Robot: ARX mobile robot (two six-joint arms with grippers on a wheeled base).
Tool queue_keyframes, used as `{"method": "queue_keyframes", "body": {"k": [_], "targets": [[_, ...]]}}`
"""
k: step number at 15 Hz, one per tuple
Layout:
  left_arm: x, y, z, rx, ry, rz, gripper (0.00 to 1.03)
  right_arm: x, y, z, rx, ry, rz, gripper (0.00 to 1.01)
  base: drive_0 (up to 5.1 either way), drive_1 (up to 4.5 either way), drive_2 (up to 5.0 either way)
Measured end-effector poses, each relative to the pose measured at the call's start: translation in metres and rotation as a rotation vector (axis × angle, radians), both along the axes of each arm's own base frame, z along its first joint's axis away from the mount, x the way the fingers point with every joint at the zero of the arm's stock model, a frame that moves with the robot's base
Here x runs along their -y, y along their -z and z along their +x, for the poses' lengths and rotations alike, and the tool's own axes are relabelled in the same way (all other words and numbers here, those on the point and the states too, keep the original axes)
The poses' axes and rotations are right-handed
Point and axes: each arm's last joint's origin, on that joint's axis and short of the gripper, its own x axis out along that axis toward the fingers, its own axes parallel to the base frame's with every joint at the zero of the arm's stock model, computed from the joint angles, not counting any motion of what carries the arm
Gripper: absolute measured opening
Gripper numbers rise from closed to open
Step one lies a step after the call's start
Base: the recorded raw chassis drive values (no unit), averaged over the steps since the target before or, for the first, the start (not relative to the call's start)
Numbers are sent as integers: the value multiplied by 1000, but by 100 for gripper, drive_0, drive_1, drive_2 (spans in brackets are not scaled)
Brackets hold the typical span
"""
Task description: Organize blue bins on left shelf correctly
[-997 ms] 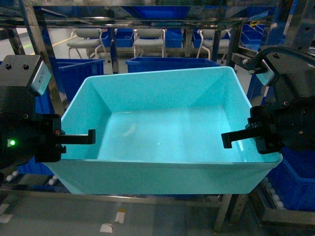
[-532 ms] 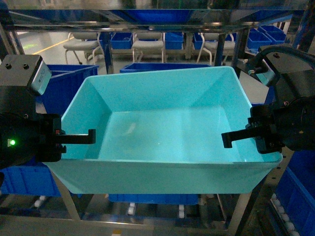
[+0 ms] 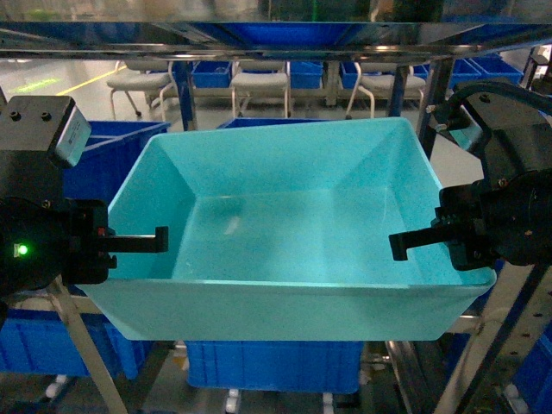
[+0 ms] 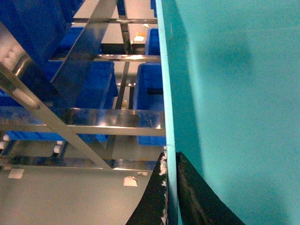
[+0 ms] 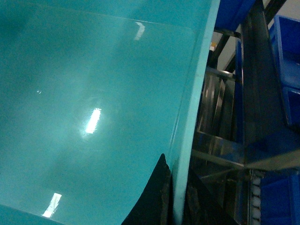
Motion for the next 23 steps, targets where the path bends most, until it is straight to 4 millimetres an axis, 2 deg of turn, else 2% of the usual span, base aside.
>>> {"method": "queue_keyframes", "body": {"k": [3,8,12,18,23], "targets": [[0,0,0,-2,-1,1,2,-1,0,0,0,-2,0,2,-7,364,-378],[0,0,0,-1,-2,1,2,-1,0,0,0,-3,2,2,0,0,0],[0,0,0,0,1,0,2,0,0,0,1,-2,1,2,252,74,-326],[0,0,0,5,0,-1,2,-1,0,0,-1,-3,0,2,0,0,0],[8,20,-9,-67,3,9,2,1,16,-3,-47,-4,-66,2,0,0,0]]}}
